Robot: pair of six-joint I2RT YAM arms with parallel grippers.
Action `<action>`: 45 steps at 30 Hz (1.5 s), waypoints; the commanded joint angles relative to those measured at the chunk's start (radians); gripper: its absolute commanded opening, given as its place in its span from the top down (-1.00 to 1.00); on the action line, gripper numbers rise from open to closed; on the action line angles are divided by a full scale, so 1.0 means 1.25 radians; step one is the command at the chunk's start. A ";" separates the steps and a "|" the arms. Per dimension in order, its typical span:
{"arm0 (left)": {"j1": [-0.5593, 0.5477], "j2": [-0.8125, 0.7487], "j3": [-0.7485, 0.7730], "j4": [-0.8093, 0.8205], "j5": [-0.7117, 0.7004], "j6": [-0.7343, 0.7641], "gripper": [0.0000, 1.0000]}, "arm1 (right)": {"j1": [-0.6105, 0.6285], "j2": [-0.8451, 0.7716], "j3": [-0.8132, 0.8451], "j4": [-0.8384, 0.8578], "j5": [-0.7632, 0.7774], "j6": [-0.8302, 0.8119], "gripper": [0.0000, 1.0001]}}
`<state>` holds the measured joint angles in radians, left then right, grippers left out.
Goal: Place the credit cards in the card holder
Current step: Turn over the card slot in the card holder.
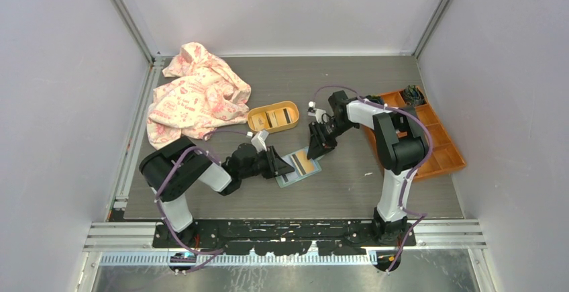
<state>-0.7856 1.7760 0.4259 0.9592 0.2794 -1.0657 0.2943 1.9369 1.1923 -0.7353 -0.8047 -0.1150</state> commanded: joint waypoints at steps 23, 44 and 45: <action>-0.004 0.061 0.038 -0.003 -0.016 0.019 0.67 | 0.001 0.053 0.042 -0.039 -0.197 -0.001 0.33; -0.003 0.052 0.041 -0.010 -0.013 0.022 0.64 | 0.005 0.071 0.026 -0.003 -0.236 0.051 0.36; -0.003 0.051 0.041 -0.009 -0.013 0.022 0.64 | 0.006 0.068 0.025 0.002 -0.229 0.054 0.37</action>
<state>-0.7864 1.8351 0.4686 0.9737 0.2771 -1.0664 0.2935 2.0319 1.2171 -0.7609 -1.0908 -0.0757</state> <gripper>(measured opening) 0.180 0.327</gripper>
